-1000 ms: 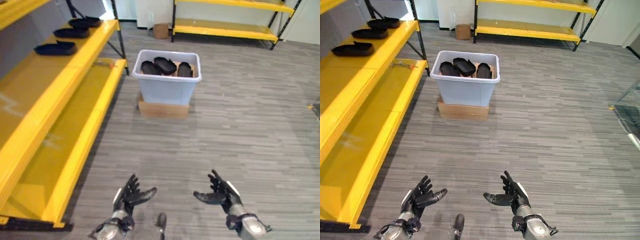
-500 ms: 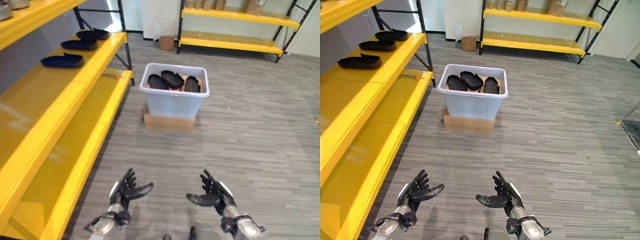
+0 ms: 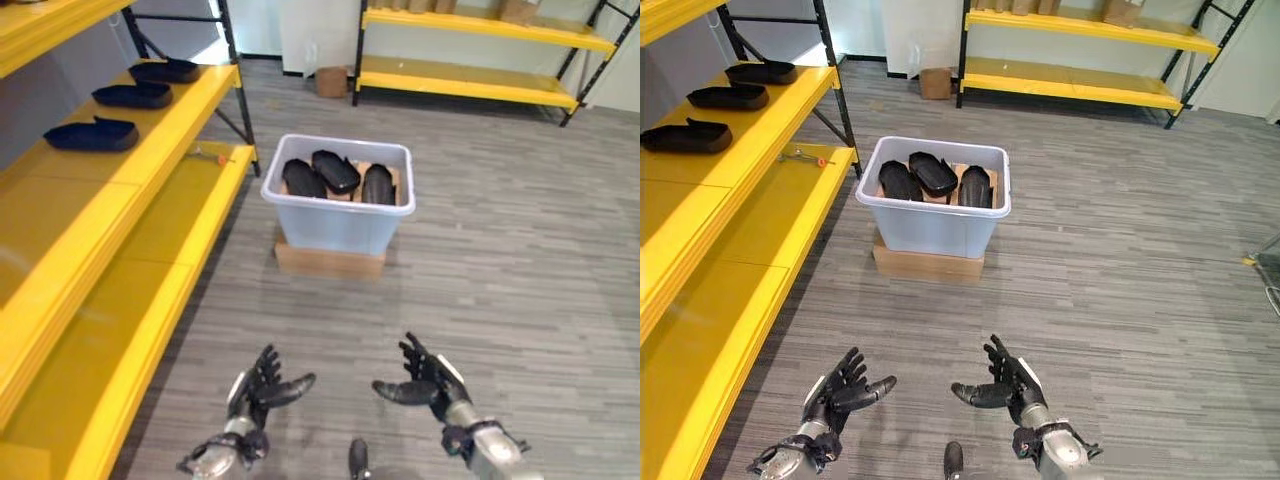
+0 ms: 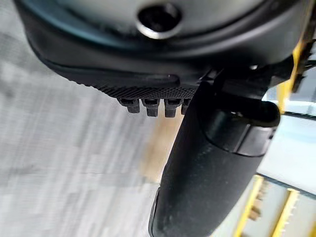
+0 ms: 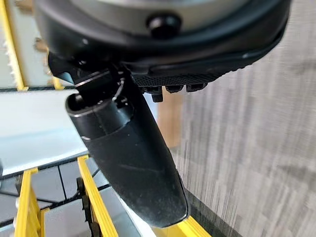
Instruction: Move parts from the plastic box to the shelf.
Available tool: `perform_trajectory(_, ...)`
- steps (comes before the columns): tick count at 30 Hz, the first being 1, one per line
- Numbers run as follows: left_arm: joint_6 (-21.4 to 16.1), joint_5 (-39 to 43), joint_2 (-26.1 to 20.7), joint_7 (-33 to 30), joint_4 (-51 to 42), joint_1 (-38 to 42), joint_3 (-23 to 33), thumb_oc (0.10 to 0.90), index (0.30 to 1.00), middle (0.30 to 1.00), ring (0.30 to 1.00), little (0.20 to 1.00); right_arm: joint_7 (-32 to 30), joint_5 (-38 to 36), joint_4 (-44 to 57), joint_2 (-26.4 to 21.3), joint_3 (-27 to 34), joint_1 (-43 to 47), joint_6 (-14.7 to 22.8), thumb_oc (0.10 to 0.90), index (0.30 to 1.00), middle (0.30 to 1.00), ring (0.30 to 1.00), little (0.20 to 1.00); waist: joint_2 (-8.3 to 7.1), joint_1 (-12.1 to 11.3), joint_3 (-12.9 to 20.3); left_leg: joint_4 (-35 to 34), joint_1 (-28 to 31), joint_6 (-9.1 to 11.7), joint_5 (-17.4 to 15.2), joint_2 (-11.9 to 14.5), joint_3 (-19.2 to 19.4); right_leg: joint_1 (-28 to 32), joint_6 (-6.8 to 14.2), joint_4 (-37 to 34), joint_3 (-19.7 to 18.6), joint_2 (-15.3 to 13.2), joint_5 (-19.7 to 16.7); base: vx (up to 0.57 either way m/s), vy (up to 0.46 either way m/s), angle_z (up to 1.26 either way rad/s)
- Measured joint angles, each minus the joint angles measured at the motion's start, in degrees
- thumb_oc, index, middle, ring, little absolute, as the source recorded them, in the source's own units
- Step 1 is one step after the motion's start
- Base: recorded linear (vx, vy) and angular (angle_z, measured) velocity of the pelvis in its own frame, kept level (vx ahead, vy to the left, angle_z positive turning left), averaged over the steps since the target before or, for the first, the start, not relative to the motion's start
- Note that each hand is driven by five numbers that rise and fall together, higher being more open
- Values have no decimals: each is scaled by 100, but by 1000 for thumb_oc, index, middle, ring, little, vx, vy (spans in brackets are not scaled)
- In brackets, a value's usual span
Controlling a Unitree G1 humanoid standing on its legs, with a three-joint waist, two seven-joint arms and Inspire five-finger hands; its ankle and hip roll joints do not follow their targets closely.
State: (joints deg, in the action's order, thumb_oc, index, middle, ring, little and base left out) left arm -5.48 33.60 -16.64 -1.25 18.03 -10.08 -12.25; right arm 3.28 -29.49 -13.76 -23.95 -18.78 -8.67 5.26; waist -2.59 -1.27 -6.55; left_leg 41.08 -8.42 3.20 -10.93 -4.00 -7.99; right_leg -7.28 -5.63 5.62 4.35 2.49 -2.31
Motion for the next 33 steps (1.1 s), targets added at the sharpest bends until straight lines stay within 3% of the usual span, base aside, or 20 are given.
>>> perform_trajectory(2, -7, 5, -39, 14, -20, 19, -21, 900, 1000, 1000, 1000, 1000, -5, 1, -31, -18, -15, 19, 3, 900, 1000, 1000, 1000, 1000, -55, -113, -39, 771, -619, -53, 88, 17, -24, 74, -240, 95, 28, 22, 192, 137, -63, 23)
perform_trajectory(3, -22, 5, -89, 25, -32, 105, -32, 900, 1000, 1000, 1000, 1000, -43, 1, -37, -10, 2, -10, -1, 900, 1000, 1000, 1000, 1000, -223, -128, -154, 294, -1116, -158, 73, 91, 166, 78, -283, 91, 24, -81, 362, 273, 27, 21)
perform_trajectory(4, -17, 5, -78, 23, -32, 91, -56, 900, 1000, 1000, 1000, 1000, -61, 1, -41, -19, 45, -22, -1, 900, 1000, 1000, 1000, 1000, -233, -142, -238, -248, -1192, -142, 129, 125, 215, 113, -249, 92, 33, -112, 364, 229, 42, 9)
perform_trajectory(7, 34, -3, -103, 41, 12, -45, -123, 900, 1000, 1000, 1000, 1000, -148, 3, -74, 16, 105, -54, -5, 900, 1000, 1000, 1000, 1000, -114, -146, -361, -1915, -1190, -149, 319, 429, 525, 417, -77, -94, 73, -100, 477, 257, 97, 8)
perform_trajectory(9, 45, -11, -85, 44, 5, -116, -147, 900, 1000, 1000, 1000, 1000, -211, 5, -89, -49, 147, -42, -2, 900, 1000, 1000, 1000, 1000, 83, -227, -471, -3419, -1159, 6, 1027, 587, 451, 700, 16, -257, 55, -24, 539, 346, 169, -3)
perform_trajectory(10, 46, -18, -81, 35, 5, -161, -140, 900, 1000, 1000, 1000, 1000, -219, 8, -129, -47, 150, -29, -2, 900, 1000, 1000, 1000, 1000, 154, -249, -468, -3650, -1106, 24, 1162, 611, 421, 795, 72, -279, 6, 8, 591, 410, 218, -26)
perform_trajectory(12, 48, -18, -32, 14, 5, -283, -81, 900, 1000, 1000, 1000, 1000, -234, 9, -202, -30, 164, -66, -9, 900, 1000, 1000, 1000, 1000, 236, -413, -452, -3508, -817, -105, 1242, 632, 527, 990, 170, -278, -260, -65, 761, 317, 181, -63)
perform_trajectory(14, 55, -17, -39, -1, 3, -366, -52, 900, 1000, 1000, 1000, 1000, -237, 9, -158, 0, 175, -172, 8, 900, 1000, 1000, 1000, 1000, 252, -316, -412, -3367, -544, -261, 1346, 535, 646, 1203, 393, -263, -304, -240, 956, 354, 222, -48)
perform_trajectory(15, 49, -13, -42, -13, -53, -361, 16, 900, 1000, 1000, 1000, 1000, -233, 11, -156, 34, 177, -303, -15, 900, 1000, 1000, 1000, 1000, 122, -302, -339, -3354, -447, -449, 1470, 319, 847, 1269, 635, -137, -385, -502, 1113, 391, 259, -20)
perform_trajectory(17, 45, -8, -58, -58, -54, -280, 115, 900, 1000, 1000, 1000, 1000, -233, 9, -133, 168, 205, -451, -16, 900, 1000, 1000, 1000, 1000, -11, -279, -271, -3325, -363, -654, 1340, 73, 923, 1288, 708, -2, -379, -744, 1164, 232, 166, -5)
perform_trajectory(20, 26, -5, -120, -78, -67, -93, 151, 900, 1000, 1000, 1000, 1000, -192, 10, -118, 226, 194, -449, -33, 900, 1000, 1000, 1000, 1000, -12, -298, -270, -3344, -193, -843, 1241, -77, 931, 1173, 802, 446, -394, -914, 1209, 156, 181, 10)
perform_trajectory(21, 24, -7, -190, -78, -60, -10, 137, 900, 1000, 1000, 1000, 1000, -183, 10, -112, 271, 193, -452, -34, 900, 1000, 1000, 1000, 1000, -30, -314, -271, -3357, -112, -908, 1180, -130, 926, 1143, 860, 691, -401, -949, 1166, 155, 259, -7)
perform_trajectory(22, 26, -16, -275, -90, -37, 116, 118, 900, 1000, 1000, 1000, 1000, -181, 10, -111, 315, 186, -349, -34, 900, 1000, 1000, 1000, 1000, -3, -345, -285, -3410, -11, -981, 1130, -139, 955, 664, 972, 1710, -428, -963, 1161, 100, 185, -2)
perform_trajectory(23, 31, -17, -449, -98, -43, 196, 64, 900, 1000, 1000, 1000, 1000, -182, 9, -80, 373, 156, -217, -23, 900, 1000, 1000, 1000, 1000, 29, -251, -304, -3519, 153, -1016, 1113, -166, 939, -227, 1064, 3427, -523, -1010, 886, 151, 152, 4)
perform_trajectory(25, 30, -23, -590, -99, -60, 179, -3, 900, 1000, 1000, 1000, 1000, -159, 9, 18, 394, 130, -207, -12, 900, 1000, 1000, 1000, 1000, 18, -206, -303, -3619, 381, -1028, 1099, -226, 919, -604, 1073, 3929, -520, -1049, 968, 196, 78, 18)
perform_trajectory(27, -18, -24, -571, -110, -54, 137, 20, 900, 1000, 1000, 1000, 1000, -98, 8, 23, 413, 106, -221, -7, 900, 1000, 1000, 1000, 1000, 79, -191, -346, -3693, 590, -1048, 886, -228, 950, -1027, 1025, 3843, -379, -976, 1154, 315, -12, -18)
perform_trajectory(29, 11, -24, -548, -91, 9, 49, 32, 900, 1000, 1000, 1000, 1000, -65, 5, 29, 396, 104, -226, -8, 900, 1000, 1000, 1000, 1000, 83, -159, -349, -3857, 811, -931, 766, -222, 1062, -1381, 912, 2379, 50, -886, 1084, 484, -150, -29)
perform_trajectory(30, 15, -24, -510, -77, 55, -40, 26, 900, 1000, 1000, 1000, 1000, -82, 5, 12, 387, 104, -270, -18, 900, 1000, 1000, 1000, 1000, 52, -8, -339, -3952, 958, -902, 683, -349, 1063, -1395, 948, 776, 225, -830, 604, 581, -274, -14)
perform_trajectory(31, 22, -23, -407, -75, 187, -50, 36, 900, 1000, 1000, 1000, 1000, -81, 9, 12, 377, 102, -271, -40, 900, 1000, 1000, 1000, 1000, 40, 98, -333, -3916, 1095, -887, 539, -436, 1058, -1378, 974, -173, 7, -697, 78, 476, -234, -3)
perform_trajectory(33, 25, -23, -259, -73, 219, -96, 58, 900, 1000, 1000, 1000, 1000, -82, 9, 5, 362, 102, -305, -64, 900, 1000, 1000, 1000, 1000, 63, 132, -337, -3904, 1371, -827, 416, -456, 1011, -1206, 704, -363, 42, -523, -307, 297, -198, 13)
